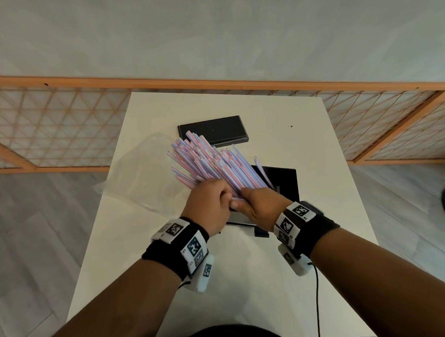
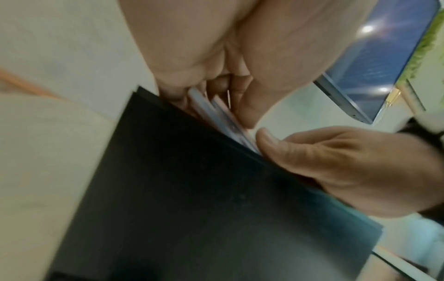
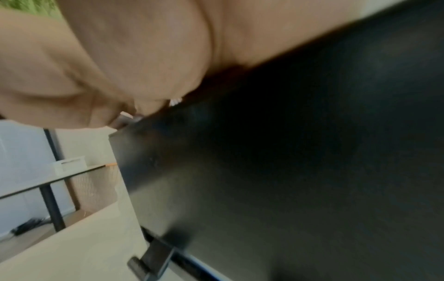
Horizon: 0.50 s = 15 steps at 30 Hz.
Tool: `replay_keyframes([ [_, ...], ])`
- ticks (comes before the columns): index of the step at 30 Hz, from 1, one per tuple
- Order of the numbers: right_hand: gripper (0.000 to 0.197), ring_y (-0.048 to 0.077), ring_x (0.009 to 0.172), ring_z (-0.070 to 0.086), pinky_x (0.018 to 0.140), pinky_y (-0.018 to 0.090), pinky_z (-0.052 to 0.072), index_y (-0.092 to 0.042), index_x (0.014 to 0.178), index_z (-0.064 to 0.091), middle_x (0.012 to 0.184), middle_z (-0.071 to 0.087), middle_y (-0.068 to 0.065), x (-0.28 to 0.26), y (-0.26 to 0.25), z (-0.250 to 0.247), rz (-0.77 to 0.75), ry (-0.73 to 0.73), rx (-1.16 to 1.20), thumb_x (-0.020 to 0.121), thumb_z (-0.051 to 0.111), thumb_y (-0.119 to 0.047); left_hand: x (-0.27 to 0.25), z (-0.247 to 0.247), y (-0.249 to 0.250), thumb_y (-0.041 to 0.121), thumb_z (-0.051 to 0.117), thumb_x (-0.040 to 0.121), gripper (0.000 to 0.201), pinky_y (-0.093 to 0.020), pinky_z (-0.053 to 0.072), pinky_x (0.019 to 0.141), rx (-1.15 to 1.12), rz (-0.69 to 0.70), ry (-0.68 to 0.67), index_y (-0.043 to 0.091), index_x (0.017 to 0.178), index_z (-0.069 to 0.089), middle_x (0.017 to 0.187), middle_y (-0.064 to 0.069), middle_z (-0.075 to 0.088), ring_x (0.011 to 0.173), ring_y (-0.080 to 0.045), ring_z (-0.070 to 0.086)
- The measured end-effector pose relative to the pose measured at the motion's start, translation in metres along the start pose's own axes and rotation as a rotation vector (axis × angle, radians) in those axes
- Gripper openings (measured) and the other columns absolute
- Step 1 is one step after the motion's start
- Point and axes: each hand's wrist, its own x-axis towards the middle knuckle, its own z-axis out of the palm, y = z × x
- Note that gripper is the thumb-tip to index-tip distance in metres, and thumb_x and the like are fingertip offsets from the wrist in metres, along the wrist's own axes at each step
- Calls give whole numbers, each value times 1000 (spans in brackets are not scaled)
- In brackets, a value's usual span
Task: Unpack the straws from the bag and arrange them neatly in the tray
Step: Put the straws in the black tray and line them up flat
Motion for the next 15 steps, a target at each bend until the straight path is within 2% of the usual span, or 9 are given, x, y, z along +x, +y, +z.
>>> replay_keyframes([
  [2, 40, 13, 61, 49, 55, 23, 36, -24, 74, 45, 64, 50, -8, -5, -1, -8, 28, 49, -1, 91, 49, -61, -2, -6, -4, 8, 68, 85, 7, -41, 50, 69, 80, 75, 54, 8, 78, 67, 77, -5, 66, 75, -25, 58],
  [3, 40, 11, 61, 51, 57, 24, 39, -23, 73, 49, 64, 53, -7, -7, 1, -13, 62, 101, 5, 89, 55, -59, -4, -11, -5, 9, 72, 83, 8, -40, 51, 67, 109, 96, 95, 9, 76, 68, 75, -3, 67, 73, -24, 58],
  [5, 37, 13, 65, 57, 62, 27, 45, -20, 75, 56, 68, 61, -5, -9, 10, -25, 175, 229, 14, 83, 62, -55, -8, -21, -5, 12, 78, 80, 17, -31, 50, 61, 112, 101, 218, 11, 69, 65, 68, 1, 64, 65, -18, 56],
  [7, 29, 20, 71, 60, 64, 28, 47, -20, 79, 57, 73, 64, -1, -7, 23, -35, 313, 328, 3, 81, 66, -47, -12, -29, -5, 17, 81, 79, 30, -15, 40, 56, 28, 26, 364, 11, 64, 56, 59, 6, 54, 55, -10, 47],
  [9, 24, 26, 77, 63, 70, 33, 53, -20, 91, 56, 80, 67, 4, -1, 28, -42, 380, 379, -19, 81, 67, -39, -11, -35, -8, 25, 83, 78, 41, -12, 34, 52, -56, -124, 467, 12, 64, 47, 54, 7, 44, 49, -9, 37],
  [11, 33, 28, 82, 64, 75, 39, 56, -22, 110, 54, 86, 68, 6, 7, 26, -44, 370, 384, -19, 83, 67, -36, -11, -36, -12, 31, 83, 78, 47, -11, 34, 50, -84, -243, 497, 13, 64, 42, 52, 6, 39, 47, -9, 34],
  [13, 40, 26, 83, 63, 76, 38, 55, -28, 121, 53, 86, 69, 4, 15, 19, -46, 349, 350, -7, 85, 65, -37, -13, -35, -11, 29, 82, 80, 49, -10, 33, 49, -87, -191, 490, 14, 60, 40, 50, 7, 39, 46, -10, 39],
  [14, 34, 25, 81, 64, 74, 35, 54, -31, 118, 57, 83, 68, 1, 18, 17, -46, 342, 347, 4, 85, 65, -38, -15, -32, -10, 25, 82, 80, 48, -10, 32, 49, -110, -128, 459, 13, 58, 41, 49, 8, 41, 47, -9, 42],
  [15, 19, 24, 77, 63, 69, 30, 51, -33, 104, 64, 76, 66, -2, 21, 16, -46, 349, 340, 2, 86, 64, -38, -16, -29, -8, 21, 81, 80, 44, -10, 33, 49, -142, -73, 402, 12, 58, 44, 48, 8, 43, 48, -8, 43],
])
